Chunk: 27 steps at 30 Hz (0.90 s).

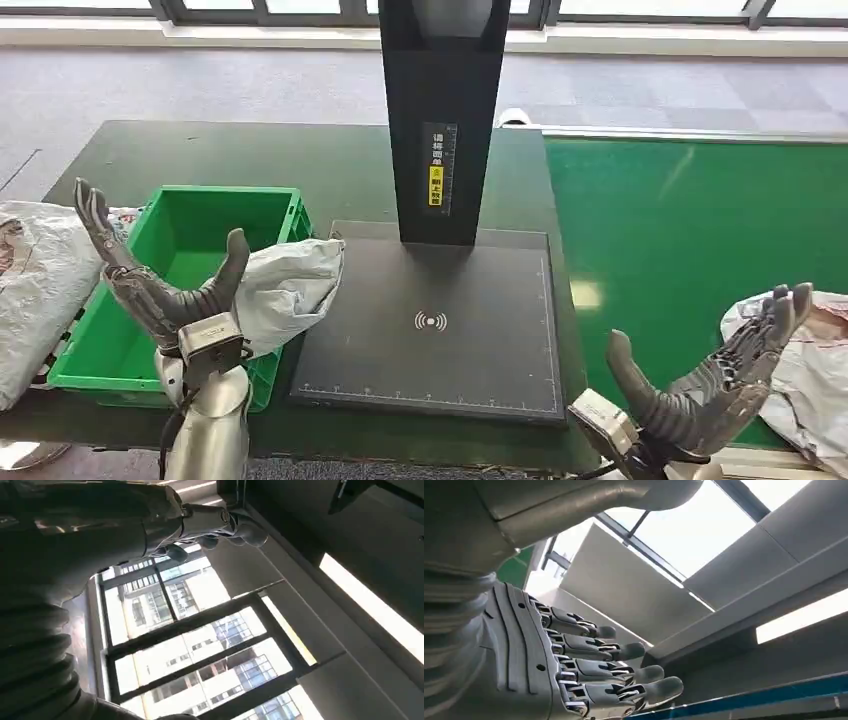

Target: Moved the parcel from conveyor to table for the left to box.

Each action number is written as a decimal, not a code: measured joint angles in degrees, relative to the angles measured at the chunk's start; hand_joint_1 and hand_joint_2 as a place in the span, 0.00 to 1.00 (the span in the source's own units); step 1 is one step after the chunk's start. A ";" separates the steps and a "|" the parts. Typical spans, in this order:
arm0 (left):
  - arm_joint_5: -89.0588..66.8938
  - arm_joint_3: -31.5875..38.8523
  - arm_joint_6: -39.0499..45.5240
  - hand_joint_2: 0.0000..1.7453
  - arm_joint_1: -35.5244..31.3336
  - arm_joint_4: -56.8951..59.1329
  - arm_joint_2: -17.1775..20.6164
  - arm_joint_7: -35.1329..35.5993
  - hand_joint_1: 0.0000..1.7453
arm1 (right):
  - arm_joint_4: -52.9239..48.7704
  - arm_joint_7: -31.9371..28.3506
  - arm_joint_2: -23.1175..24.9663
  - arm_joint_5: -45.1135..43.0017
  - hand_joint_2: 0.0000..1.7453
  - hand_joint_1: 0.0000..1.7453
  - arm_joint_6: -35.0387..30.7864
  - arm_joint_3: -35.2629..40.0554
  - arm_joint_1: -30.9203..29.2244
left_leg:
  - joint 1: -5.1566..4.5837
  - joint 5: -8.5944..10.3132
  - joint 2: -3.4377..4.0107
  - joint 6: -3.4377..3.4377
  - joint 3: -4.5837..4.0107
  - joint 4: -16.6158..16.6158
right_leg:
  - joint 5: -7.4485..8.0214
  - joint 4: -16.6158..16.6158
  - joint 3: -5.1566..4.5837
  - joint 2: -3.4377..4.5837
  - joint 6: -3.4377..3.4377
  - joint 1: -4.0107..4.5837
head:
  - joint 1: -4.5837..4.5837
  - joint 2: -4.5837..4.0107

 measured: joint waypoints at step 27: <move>32.91 -11.63 -56.73 1.00 7.25 -4.85 1.23 -0.44 0.00 | 28.00 16.53 -2.06 40.71 1.00 0.00 0.09 -37.51 -18.55 | -0.03 -0.01 -0.04 0.02 -0.03 0.01 | 0.00 -0.01 -0.02 -0.09 0.02 -0.03 | 0.02 0.00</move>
